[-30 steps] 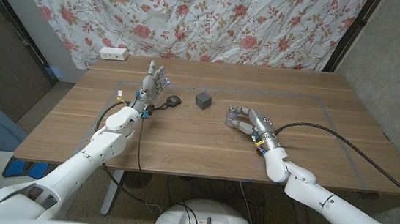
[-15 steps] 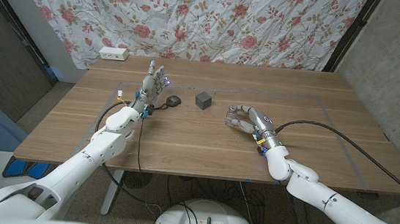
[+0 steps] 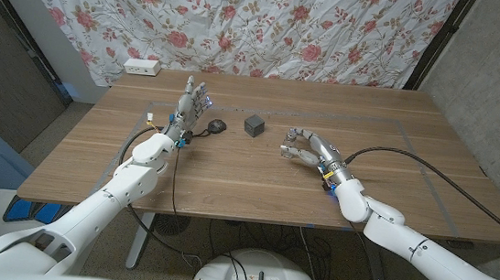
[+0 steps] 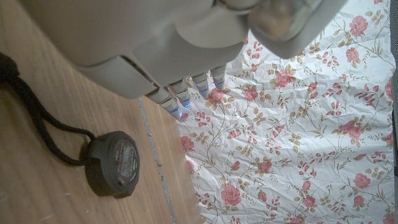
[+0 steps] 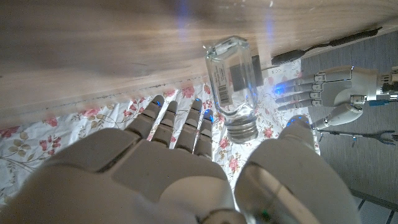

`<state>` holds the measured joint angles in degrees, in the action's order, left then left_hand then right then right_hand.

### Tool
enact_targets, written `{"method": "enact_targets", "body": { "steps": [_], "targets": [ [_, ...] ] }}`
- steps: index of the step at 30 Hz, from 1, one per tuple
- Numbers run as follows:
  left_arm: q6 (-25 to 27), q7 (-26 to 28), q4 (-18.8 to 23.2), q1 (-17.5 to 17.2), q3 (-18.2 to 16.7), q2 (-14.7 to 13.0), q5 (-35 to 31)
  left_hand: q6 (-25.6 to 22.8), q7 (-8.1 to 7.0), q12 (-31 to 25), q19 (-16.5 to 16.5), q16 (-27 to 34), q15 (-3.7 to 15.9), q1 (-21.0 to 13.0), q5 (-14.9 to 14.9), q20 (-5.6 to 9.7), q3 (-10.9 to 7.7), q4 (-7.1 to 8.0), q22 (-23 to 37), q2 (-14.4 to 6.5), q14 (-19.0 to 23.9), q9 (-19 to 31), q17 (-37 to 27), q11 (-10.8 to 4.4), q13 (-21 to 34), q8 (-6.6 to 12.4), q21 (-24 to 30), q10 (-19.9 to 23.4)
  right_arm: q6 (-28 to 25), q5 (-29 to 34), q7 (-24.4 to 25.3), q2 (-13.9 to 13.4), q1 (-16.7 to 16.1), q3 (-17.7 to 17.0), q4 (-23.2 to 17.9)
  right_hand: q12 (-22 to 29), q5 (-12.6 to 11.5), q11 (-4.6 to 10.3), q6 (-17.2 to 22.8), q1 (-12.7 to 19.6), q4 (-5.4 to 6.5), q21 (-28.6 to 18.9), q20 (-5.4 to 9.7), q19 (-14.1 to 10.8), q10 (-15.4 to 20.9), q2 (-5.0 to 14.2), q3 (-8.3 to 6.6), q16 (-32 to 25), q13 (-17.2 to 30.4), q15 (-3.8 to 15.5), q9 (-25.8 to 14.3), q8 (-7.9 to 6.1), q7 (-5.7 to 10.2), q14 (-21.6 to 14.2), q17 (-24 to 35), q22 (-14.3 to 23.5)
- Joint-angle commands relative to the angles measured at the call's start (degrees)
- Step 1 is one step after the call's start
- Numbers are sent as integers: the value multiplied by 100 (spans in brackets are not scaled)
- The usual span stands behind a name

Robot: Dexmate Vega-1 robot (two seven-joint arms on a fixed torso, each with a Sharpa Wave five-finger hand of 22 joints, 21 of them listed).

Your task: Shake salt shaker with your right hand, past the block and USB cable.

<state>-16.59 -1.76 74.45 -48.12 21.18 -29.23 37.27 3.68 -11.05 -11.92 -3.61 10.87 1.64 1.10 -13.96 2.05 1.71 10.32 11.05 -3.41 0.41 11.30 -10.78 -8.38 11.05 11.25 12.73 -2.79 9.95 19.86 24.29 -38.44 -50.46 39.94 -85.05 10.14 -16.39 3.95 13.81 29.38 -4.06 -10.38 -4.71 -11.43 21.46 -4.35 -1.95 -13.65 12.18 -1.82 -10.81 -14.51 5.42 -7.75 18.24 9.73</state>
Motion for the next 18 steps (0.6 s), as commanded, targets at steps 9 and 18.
{"method": "enact_targets", "body": {
  "steps": [9,18],
  "targets": [
    [-2,2,4,-1,1,-2,-1,-22,-44,-22,-27,29,605,1,-26,137,9,35,27,-578,9,35,-34,-62,22,26,25,-1,583,-1134,-874,20,-37,-389,23,-21,-110,-178,-658,-242,27,-9,-74,284,-793,63,93,192,-36,-235,-3,339,-139,558,-52,17],
    [-4,4,2,-1,2,1,-3,-17,-48,-22,-28,28,611,1,-26,135,9,35,27,-578,8,35,-34,-57,22,24,25,-3,571,-1611,-1056,22,-169,-629,-104,-20,-108,-305,-1013,-409,88,-9,-84,429,-1152,109,137,228,-64,-328,10,427,-174,787,-93,15]
  ]
}}
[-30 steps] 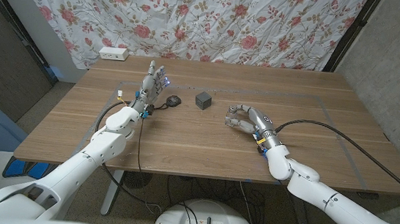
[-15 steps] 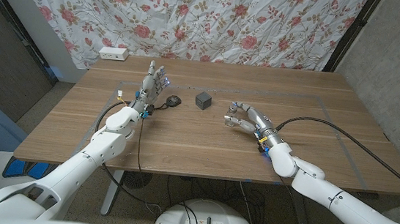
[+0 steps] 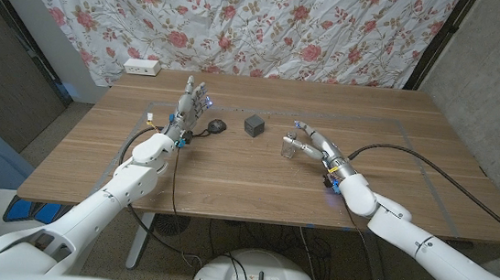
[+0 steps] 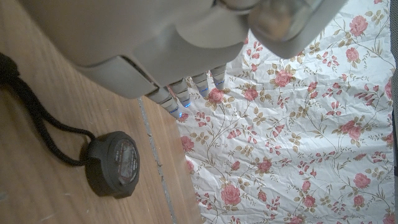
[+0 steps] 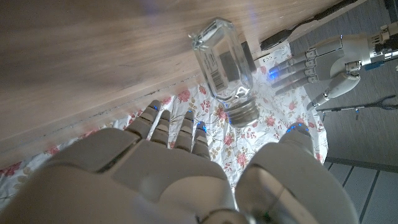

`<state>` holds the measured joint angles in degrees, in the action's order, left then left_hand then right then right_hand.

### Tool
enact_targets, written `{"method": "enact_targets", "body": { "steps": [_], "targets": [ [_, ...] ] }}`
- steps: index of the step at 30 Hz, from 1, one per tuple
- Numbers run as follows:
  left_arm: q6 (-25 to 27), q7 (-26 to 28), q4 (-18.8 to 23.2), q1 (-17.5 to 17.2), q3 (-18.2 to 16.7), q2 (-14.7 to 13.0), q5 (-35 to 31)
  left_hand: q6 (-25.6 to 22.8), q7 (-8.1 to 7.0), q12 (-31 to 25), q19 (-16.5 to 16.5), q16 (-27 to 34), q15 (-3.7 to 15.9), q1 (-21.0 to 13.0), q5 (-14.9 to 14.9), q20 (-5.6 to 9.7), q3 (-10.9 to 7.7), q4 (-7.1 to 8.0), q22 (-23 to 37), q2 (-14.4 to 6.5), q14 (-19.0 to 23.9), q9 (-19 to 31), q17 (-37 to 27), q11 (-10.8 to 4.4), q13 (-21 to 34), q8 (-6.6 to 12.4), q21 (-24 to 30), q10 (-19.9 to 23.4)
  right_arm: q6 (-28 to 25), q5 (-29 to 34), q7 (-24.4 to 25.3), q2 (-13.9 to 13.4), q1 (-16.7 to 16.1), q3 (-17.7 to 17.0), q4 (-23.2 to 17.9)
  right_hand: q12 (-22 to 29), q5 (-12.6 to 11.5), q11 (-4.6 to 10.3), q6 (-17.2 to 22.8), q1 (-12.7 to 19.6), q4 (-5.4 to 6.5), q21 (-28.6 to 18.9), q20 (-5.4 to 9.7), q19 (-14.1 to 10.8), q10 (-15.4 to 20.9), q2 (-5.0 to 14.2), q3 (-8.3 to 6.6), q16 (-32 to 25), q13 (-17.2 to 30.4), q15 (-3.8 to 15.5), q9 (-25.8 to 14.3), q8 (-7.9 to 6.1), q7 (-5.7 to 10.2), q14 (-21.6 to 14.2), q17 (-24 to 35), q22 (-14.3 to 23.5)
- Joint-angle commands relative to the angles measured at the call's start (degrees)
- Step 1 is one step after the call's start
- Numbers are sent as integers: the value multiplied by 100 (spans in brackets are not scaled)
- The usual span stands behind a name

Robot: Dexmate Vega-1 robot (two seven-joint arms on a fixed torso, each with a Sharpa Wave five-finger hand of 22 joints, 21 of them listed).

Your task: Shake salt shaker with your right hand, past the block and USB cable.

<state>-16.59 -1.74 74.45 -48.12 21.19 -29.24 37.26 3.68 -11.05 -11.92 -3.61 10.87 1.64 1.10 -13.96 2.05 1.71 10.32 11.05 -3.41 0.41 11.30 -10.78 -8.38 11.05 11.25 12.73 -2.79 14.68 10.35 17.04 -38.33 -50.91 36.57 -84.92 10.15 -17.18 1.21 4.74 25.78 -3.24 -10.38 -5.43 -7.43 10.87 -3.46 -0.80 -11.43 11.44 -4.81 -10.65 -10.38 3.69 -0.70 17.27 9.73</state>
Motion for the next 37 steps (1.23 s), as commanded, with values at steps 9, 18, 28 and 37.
{"method": "enact_targets", "body": {
  "steps": [9,18,28,37],
  "targets": [
    [-3,1,3,-1,1,2,-2,-23,-41,-22,-28,29,609,2,-26,138,9,35,27,-578,10,36,-34,-48,22,27,25,-1,72,-1154,-469,72,-224,-497,-173,-16,-16,-64,-273,-124,38,-45,41,-22,-268,73,29,-3,-4,-76,3,34,-17,131,-23,13],
    [-3,0,1,1,1,2,-1,-24,-42,-22,-28,28,608,1,-26,138,9,35,27,-578,7,35,-34,-60,22,26,25,-1,-72,-1579,-557,173,-213,-657,-212,1,28,-60,-391,-303,131,-56,105,-65,-397,160,57,-2,-22,-35,13,26,-26,205,-51,6],
    [-2,0,4,0,0,0,0,-19,-42,-21,-30,28,609,2,-25,136,10,35,27,-577,8,35,-34,-68,22,24,26,-5,83,-2188,-483,391,-343,-898,-102,55,76,-124,-350,-459,208,-68,123,-105,-359,231,83,-54,-36,-66,21,-19,-68,115,-83,1],
    [-2,-1,3,0,0,0,0,-22,-43,-21,-28,28,610,1,-26,136,9,35,27,-577,6,35,-34,-59,22,26,26,-4,335,-3179,-703,661,-568,-1188,-150,89,102,-204,-222,-526,252,-75,125,-150,-288,341,63,-74,-43,-84,25,-72,-79,70,-109,0]
  ]
}}
